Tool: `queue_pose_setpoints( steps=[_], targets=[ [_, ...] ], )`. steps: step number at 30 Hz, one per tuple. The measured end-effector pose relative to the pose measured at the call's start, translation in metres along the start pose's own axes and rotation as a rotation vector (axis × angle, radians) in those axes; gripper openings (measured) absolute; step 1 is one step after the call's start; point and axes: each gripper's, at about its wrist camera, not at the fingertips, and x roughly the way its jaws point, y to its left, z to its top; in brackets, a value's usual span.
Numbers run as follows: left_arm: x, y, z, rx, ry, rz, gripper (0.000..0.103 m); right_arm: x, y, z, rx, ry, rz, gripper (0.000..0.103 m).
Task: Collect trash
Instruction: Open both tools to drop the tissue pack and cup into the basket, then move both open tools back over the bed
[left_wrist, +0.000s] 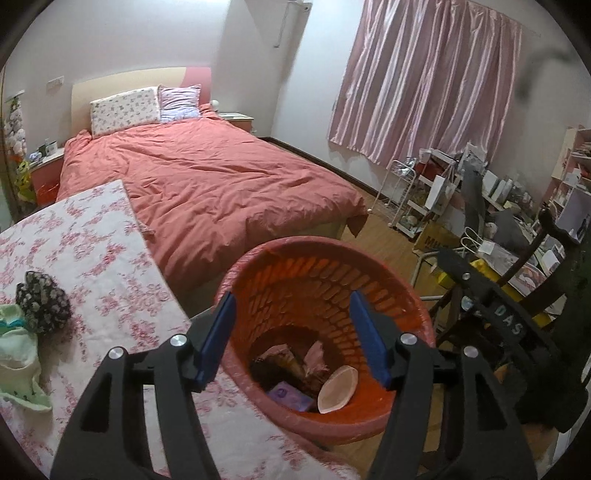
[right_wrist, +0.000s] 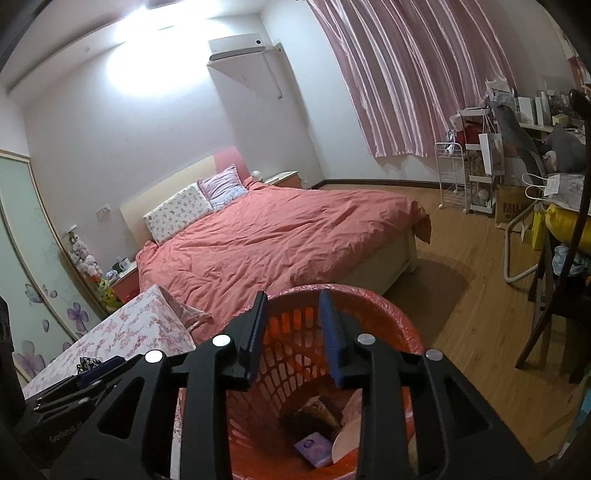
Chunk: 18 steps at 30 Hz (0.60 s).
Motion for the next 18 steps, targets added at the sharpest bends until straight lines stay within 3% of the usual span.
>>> queue_pose_setpoints(
  steps=[10,18],
  targets=[
    [-0.04,0.04,-0.012,-0.015,-0.027,0.12,0.067,-0.01,0.032,0.003,-0.068,-0.002,0.035,0.031],
    [-0.087,0.099,-0.031,-0.08,-0.04,0.234,0.069,-0.015,0.08,-0.013,-0.144,0.048,0.13,0.031]
  ],
)
